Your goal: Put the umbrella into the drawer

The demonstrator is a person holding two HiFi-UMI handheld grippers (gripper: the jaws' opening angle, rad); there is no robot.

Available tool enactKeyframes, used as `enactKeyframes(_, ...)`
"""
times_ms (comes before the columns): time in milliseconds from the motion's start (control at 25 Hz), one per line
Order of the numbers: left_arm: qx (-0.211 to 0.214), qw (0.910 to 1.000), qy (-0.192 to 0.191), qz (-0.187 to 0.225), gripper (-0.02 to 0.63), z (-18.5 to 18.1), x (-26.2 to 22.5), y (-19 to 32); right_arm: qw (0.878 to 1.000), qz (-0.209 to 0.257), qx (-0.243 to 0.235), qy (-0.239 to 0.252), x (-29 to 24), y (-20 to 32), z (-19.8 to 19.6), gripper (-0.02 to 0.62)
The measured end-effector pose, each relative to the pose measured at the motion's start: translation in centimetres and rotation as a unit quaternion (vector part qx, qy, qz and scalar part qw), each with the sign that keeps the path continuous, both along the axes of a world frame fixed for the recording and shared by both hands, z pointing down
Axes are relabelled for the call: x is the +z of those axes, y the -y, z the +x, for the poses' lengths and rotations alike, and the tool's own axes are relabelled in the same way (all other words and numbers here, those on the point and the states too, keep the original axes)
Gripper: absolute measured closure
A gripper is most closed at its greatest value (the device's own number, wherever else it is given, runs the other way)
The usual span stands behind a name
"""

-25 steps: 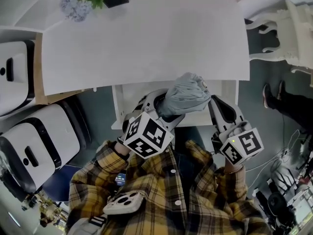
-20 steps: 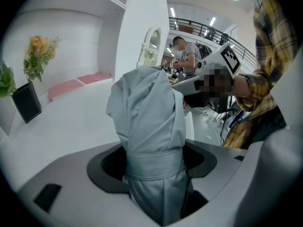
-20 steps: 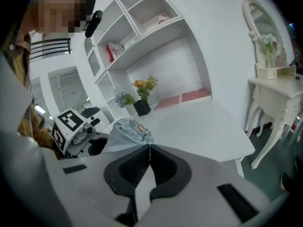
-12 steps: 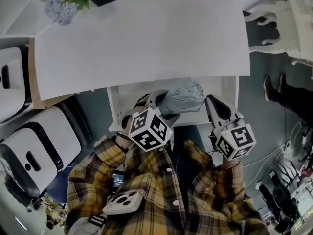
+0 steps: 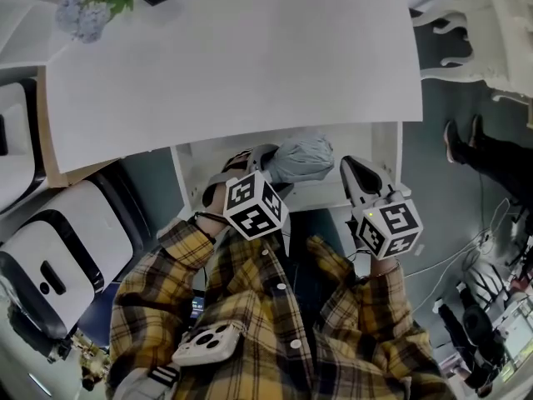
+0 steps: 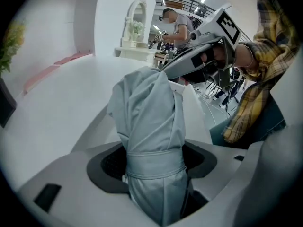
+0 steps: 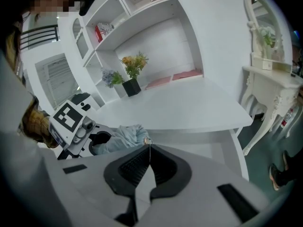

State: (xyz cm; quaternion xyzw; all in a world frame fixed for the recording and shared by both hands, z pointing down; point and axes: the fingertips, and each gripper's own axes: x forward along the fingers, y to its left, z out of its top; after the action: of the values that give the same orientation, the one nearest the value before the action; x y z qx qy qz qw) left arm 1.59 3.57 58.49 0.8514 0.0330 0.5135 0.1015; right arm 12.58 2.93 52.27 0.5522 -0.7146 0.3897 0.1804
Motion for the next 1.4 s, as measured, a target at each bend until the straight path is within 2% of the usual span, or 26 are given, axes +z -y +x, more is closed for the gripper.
enactKeyframes(280,0.021,0.9995,0.023,0.004,0.281,-0.1,2.6,0.1,1.0,-0.018,-0.013,0.001,1.3,-0.6,-1.0,0.578)
enactKeyframes(680,0.044,0.9984,0.036,-0.001,0.281,-0.2,5.0,-0.7,1.0,-0.024,-0.019,0.003,1.7,-1.1,-1.5,0.578)
enactKeyframes(1120,0.034,0.9976,0.06,0.011,0.279,-0.6,7.3,-0.4,0.999,-0.026,-0.017,0.006,2.0,-1.2,-1.6,0.578)
enactKeyframes(1400,0.027,0.9982,0.053,0.007,0.279,-0.7,7.6,-0.2,0.999,-0.027,-0.018,0.01,2.2,-0.9,-1.8,0.578)
